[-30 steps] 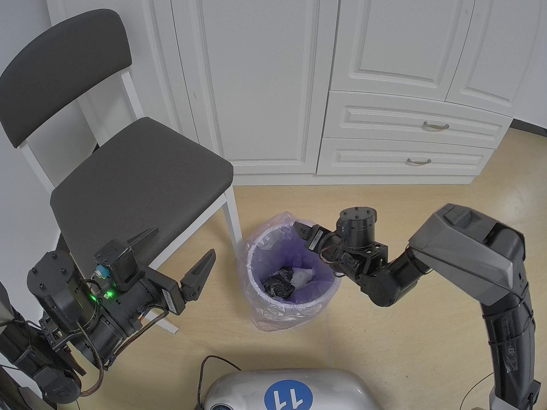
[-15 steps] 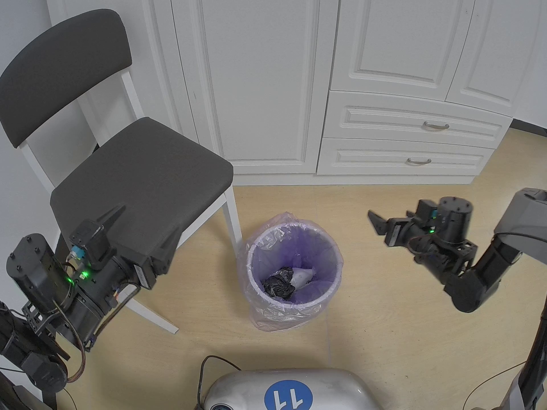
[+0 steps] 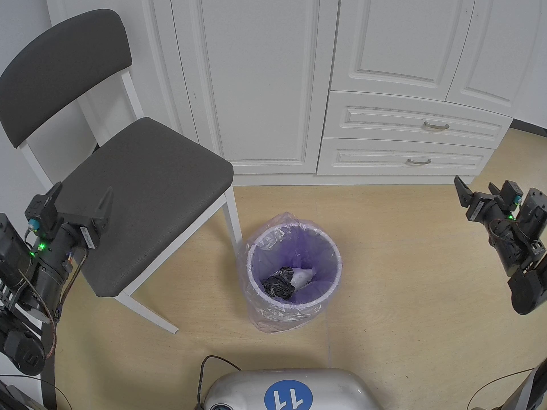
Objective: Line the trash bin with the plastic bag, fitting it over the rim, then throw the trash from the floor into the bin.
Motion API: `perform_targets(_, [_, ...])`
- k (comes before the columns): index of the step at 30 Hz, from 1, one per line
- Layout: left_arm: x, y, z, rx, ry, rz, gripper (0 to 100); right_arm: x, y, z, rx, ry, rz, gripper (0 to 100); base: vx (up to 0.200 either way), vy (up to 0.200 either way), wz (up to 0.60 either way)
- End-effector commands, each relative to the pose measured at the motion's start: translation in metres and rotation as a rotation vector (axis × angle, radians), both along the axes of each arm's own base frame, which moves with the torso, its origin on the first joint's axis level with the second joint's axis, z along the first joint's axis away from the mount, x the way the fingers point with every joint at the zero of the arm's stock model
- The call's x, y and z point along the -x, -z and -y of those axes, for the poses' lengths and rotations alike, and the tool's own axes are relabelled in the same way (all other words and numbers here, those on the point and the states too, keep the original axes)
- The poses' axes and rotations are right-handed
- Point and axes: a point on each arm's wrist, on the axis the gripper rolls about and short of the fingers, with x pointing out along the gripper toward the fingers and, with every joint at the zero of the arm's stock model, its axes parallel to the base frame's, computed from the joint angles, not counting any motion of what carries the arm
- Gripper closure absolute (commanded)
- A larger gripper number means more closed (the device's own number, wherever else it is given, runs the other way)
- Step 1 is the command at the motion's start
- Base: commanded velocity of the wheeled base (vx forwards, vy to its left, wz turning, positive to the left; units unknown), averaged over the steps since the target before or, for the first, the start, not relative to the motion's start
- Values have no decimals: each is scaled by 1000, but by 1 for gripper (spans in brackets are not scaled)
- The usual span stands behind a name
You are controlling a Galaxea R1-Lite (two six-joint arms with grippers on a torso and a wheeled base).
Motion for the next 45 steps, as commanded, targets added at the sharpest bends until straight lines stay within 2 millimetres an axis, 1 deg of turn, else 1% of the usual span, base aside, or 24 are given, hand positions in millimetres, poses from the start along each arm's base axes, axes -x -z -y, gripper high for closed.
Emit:
perform_targets(1, [11, -14, -8, 1, -29, 70, 0, 39, -19, 13, 4, 51, 68, 0, 0, 0, 0])
perform_targets(2, [13, -14, -8, -4, -30, 70, 0, 49, -20, 13, 4, 53, 69, 0, 0, 0, 0])
perform_targets(4, [14, -14, -8, -8, -32, 71, 0, 60, -21, 12, 10, 48, 72, 0, 0, 0, 0])
perform_targets(5, [15, -15, -8, -9, -32, 74, 0, 61, -21, 12, 13, 48, 73, 0, 0, 0, 0])
perform_targets(7, [21, -19, -9, -1, -31, 98, 0, 72, -25, 9, 26, 49, 89, 0, 0, 0, 0])
perform_targets(9, [24, -22, -10, 4, -31, 113, 0, 76, -29, 7, 25, 44, 107, 0, 0, 0, 0])
perform_targets(10, [28, -26, -11, 10, -31, 136, 0, 82, -38, 2, 21, 20, 155, 0, 0, 0, 0])
perform_targets(13, [38, -27, -13, 14, -37, 149, 0, 99, -55, -4, 11, -14, 246, 0, 0, 0, 0])
perform_targets(14, [40, -27, -13, 14, -36, 149, 0, 101, -56, -5, 10, -16, 255, 0, 0, 0, 0])
perform_targets(15, [46, -28, -14, 17, -34, 163, 0, 112, -65, -8, 3, -37, 300, 0, 0, 0, 0])
perform_targets(18, [55, -33, -16, 25, -37, 199, 0, 129, -76, -12, 24, -59, 361, 0, 0, 0, 0])
perform_targets(22, [65, -38, -18, 29, -35, 238, 0, 142, -78, -11, 70, -39, 351, 0, 0, 0, 0])
perform_targets(25, [76, -44, -20, 25, -38, 277, 0, 157, -86, -7, 54, 22, 342, 0, 0, 0, 0])
perform_targets(28, [87, -48, -22, 27, -42, 298, 0, 171, -93, -5, 38, 30, 351, 0, 0, 0, 0])
perform_targets(30, [96, -49, -23, 26, -41, 295, 0, 186, -97, -3, 23, 26, 353, 0, 0, 0, 0])
perform_targets(32, [99, -50, -24, 26, -41, 296, 0, 190, -99, -2, 19, 26, 355, 0, 0, 0, 0])
perform_targets(33, [109, -51, -26, 16, -37, 283, 0, 212, -105, 2, -7, 27, 379, 0, 0, 0, 0])
perform_targets(34, [113, -51, -27, 13, -36, 279, 0, 218, -106, 3, -19, 23, 384, 0, 0, 0, 0])
perform_targets(35, [117, -51, -27, 10, -35, 274, 0, 225, -107, 4, -31, 21, 385, 0, 0, 0, 0])
perform_targets(36, [118, -51, -28, 9, -35, 273, 0, 226, -107, 4, -34, 20, 386, 0, 0, 0, 0])
perform_targets(37, [125, -51, -29, 6, -40, 267, 0, 238, -107, 6, -54, 17, 386, 0, 0, 0, 0])
perform_targets(42, [143, -56, -35, 12, -67, 307, 0, 266, -111, 10, -68, 70, 452, 0, 0, 0, 0])
perform_targets(44, [151, -57, -37, 11, -88, 324, 0, 276, -111, 11, -67, 89, 489, 0, 0, 0, 0])
perform_targets(45, [151, -57, -37, 11, -88, 324, 0, 276, -111, 11, -67, 89, 489, 0, 0, 0, 0])
